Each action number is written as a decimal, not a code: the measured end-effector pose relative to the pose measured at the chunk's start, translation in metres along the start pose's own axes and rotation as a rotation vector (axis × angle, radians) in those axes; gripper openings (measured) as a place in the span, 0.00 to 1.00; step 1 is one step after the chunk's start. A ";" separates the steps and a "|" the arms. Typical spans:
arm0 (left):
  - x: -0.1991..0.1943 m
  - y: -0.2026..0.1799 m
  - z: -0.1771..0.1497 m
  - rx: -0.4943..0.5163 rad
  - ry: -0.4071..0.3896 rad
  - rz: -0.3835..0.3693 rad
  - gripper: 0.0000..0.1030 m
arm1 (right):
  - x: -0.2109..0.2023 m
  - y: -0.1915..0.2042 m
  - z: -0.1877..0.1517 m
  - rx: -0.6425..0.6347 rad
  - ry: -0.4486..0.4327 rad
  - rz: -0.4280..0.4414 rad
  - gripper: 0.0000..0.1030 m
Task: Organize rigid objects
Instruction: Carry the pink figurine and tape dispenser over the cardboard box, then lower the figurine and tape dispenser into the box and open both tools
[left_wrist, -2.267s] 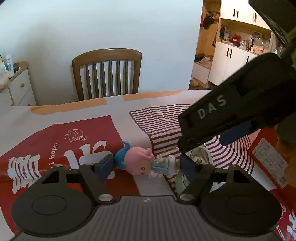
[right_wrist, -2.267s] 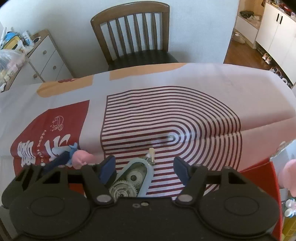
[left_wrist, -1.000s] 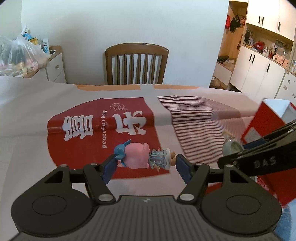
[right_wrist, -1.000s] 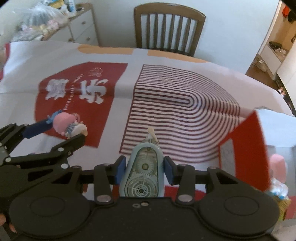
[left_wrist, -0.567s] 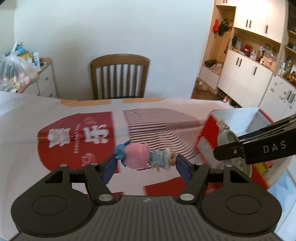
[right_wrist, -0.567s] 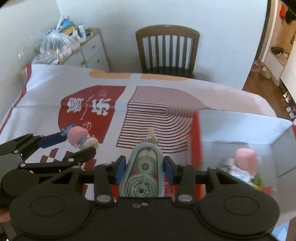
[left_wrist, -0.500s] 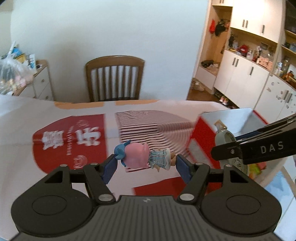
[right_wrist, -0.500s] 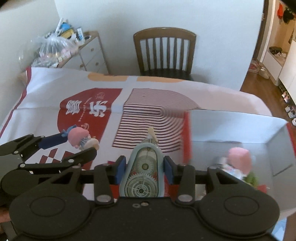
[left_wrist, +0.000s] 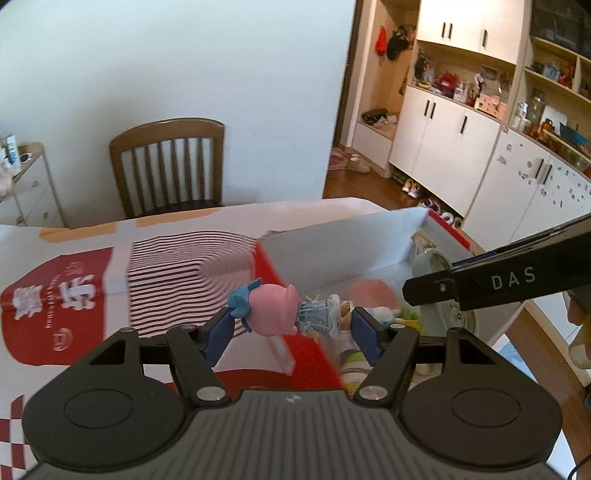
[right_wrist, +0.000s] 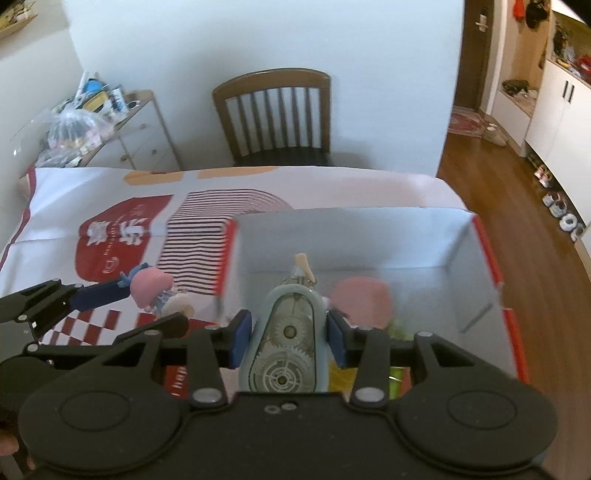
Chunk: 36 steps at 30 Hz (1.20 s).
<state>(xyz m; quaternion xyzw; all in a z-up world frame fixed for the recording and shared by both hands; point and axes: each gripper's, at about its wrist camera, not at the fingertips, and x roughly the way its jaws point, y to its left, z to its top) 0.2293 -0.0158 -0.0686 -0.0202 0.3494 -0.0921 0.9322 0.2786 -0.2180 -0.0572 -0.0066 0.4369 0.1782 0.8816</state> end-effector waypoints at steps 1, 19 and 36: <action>0.003 -0.008 0.001 0.007 0.004 -0.003 0.67 | -0.001 -0.009 -0.002 0.003 0.000 -0.002 0.42; 0.075 -0.080 -0.003 0.092 0.194 0.002 0.67 | 0.020 -0.112 -0.018 0.041 0.048 -0.051 0.42; 0.112 -0.100 0.000 0.090 0.265 0.052 0.68 | 0.064 -0.126 -0.017 0.033 0.125 0.026 0.42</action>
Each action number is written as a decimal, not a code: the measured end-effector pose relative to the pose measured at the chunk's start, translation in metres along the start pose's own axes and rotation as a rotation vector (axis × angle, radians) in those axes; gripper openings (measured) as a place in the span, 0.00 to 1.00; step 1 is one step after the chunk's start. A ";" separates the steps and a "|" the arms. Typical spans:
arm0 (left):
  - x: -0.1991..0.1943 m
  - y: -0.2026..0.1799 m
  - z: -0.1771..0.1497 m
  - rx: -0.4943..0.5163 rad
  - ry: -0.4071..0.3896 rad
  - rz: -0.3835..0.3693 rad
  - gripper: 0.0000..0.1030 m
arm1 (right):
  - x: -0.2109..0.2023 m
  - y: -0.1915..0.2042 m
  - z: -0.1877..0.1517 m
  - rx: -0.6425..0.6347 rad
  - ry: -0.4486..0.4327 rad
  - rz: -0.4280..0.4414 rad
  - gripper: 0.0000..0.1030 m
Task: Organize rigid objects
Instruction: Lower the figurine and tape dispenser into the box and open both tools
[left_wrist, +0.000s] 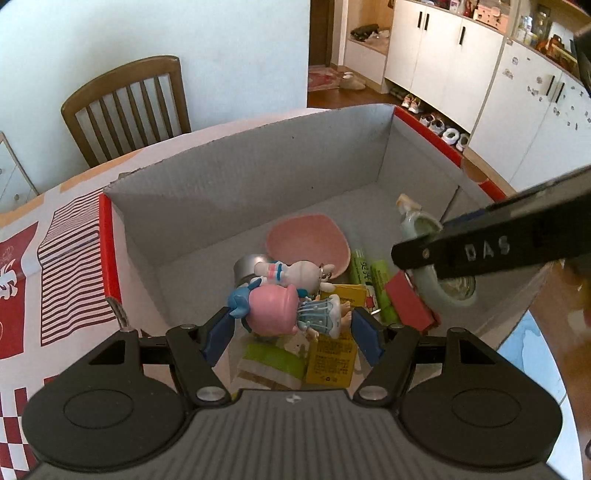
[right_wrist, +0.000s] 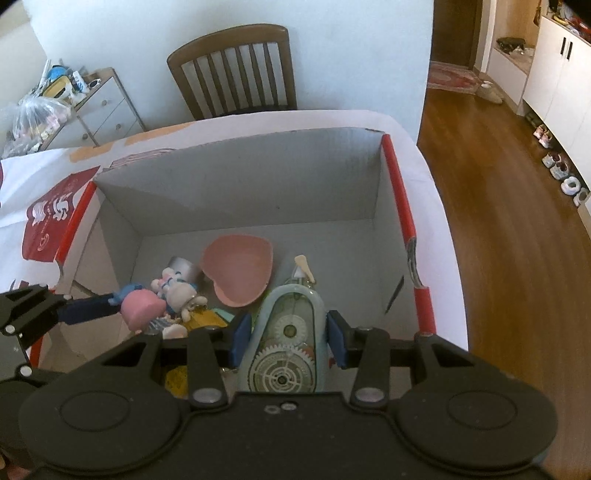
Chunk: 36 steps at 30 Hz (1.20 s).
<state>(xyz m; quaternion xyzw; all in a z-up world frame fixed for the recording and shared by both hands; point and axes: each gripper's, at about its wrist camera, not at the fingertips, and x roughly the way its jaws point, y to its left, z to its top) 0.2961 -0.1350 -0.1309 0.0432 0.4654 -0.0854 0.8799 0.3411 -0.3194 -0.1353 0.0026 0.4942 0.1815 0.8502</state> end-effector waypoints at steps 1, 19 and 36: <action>0.000 0.000 0.001 -0.002 0.003 -0.001 0.68 | 0.001 -0.001 0.000 0.001 0.007 0.008 0.42; -0.023 -0.005 -0.008 -0.046 -0.044 -0.001 0.72 | -0.032 -0.014 -0.017 -0.005 -0.033 0.061 0.52; -0.105 0.000 -0.024 -0.105 -0.206 0.004 0.72 | -0.105 -0.003 -0.055 -0.080 -0.225 0.131 0.62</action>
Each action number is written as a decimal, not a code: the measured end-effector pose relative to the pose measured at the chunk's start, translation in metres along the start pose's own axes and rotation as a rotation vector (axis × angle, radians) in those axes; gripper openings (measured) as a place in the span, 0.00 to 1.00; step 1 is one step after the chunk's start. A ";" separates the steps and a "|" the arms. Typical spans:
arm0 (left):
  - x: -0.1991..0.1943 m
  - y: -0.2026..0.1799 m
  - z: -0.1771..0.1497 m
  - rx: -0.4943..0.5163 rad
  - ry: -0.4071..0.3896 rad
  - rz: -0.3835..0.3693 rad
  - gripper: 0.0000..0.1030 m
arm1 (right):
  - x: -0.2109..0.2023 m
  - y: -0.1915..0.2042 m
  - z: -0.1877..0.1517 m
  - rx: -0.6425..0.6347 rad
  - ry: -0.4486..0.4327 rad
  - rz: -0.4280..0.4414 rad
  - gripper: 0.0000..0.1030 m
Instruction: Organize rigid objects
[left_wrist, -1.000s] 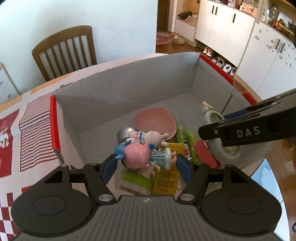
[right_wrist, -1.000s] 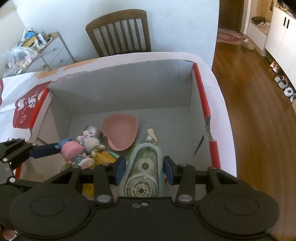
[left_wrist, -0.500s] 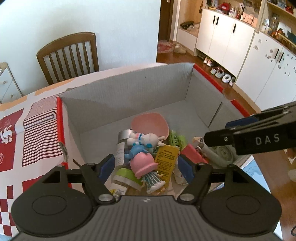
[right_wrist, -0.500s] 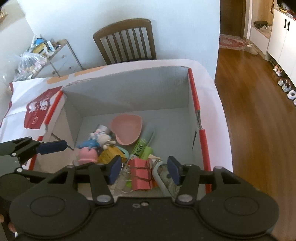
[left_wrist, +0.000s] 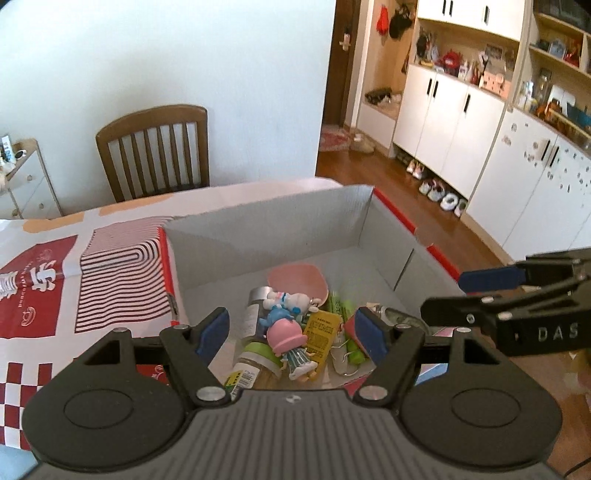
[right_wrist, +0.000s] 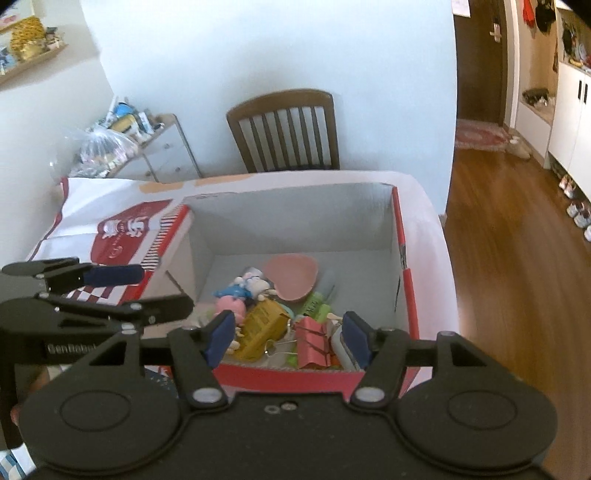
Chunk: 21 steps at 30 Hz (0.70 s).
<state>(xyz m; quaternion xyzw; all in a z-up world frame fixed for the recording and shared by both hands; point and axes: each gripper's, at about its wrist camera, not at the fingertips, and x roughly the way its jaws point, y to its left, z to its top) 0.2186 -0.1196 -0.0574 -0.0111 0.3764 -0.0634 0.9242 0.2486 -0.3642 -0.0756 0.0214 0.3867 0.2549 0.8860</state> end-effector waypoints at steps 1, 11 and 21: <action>-0.004 -0.001 0.000 -0.003 -0.006 0.002 0.72 | -0.005 0.002 -0.002 -0.008 -0.015 0.001 0.64; -0.043 -0.001 -0.010 -0.035 -0.067 -0.002 0.75 | -0.046 0.024 -0.016 -0.074 -0.149 0.016 0.82; -0.074 -0.009 -0.022 -0.057 -0.096 -0.009 0.82 | -0.078 0.042 -0.036 -0.126 -0.259 0.029 1.00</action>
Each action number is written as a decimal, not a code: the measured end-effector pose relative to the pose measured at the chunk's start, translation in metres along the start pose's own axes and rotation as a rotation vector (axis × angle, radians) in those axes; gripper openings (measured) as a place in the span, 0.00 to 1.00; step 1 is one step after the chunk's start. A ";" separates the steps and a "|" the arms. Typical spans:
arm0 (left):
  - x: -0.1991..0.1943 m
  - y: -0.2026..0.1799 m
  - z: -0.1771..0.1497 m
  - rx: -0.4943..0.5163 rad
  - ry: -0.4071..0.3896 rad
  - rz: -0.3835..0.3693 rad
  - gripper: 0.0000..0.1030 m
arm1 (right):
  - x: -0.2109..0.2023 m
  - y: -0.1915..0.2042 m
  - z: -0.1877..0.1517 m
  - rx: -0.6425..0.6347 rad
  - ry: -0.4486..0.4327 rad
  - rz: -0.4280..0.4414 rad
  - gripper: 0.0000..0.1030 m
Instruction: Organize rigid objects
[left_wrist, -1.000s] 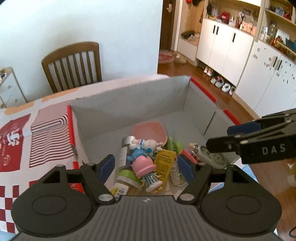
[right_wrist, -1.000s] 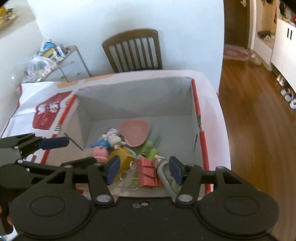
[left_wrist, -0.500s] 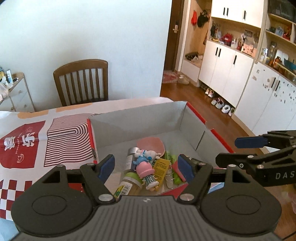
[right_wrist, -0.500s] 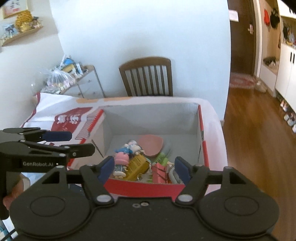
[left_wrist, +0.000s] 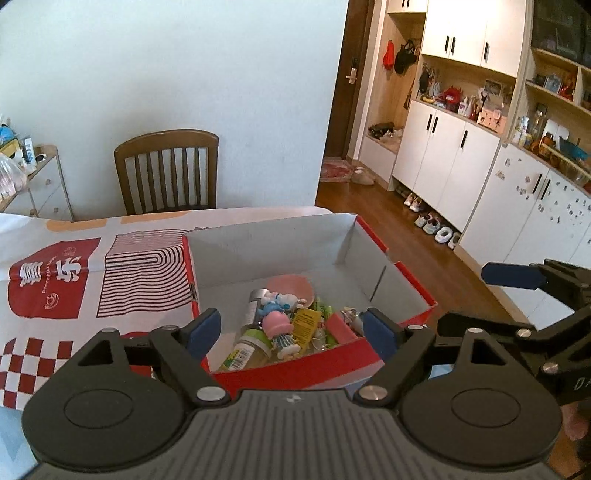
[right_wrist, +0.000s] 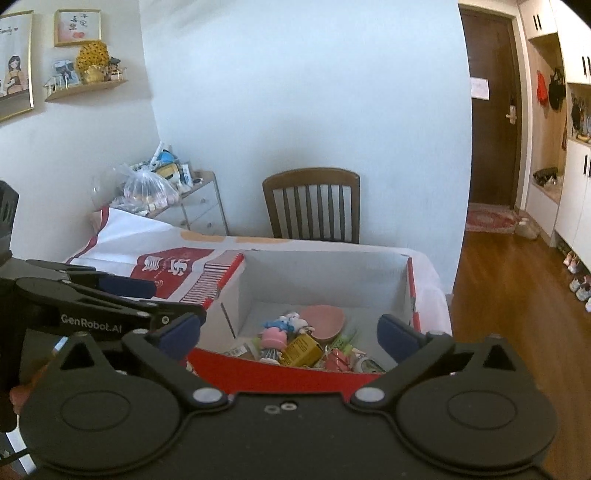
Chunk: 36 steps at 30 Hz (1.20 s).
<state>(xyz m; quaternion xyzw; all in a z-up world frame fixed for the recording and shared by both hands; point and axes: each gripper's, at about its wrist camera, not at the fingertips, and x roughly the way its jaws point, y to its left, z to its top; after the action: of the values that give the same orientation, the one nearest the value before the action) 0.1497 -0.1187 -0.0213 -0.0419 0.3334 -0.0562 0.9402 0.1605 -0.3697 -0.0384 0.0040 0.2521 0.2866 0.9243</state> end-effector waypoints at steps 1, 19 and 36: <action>-0.002 -0.001 -0.001 -0.003 -0.001 0.000 0.83 | -0.002 0.001 -0.001 -0.003 -0.003 -0.004 1.00; -0.025 -0.013 -0.007 0.011 -0.058 -0.010 0.98 | -0.031 0.000 -0.018 0.092 -0.055 -0.092 1.00; -0.026 -0.022 -0.008 0.042 -0.060 -0.013 0.98 | -0.034 0.003 -0.024 0.104 -0.036 -0.211 1.00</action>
<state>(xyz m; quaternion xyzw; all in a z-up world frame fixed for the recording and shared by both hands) 0.1225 -0.1374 -0.0089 -0.0262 0.3036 -0.0680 0.9500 0.1235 -0.3889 -0.0435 0.0305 0.2489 0.1742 0.9522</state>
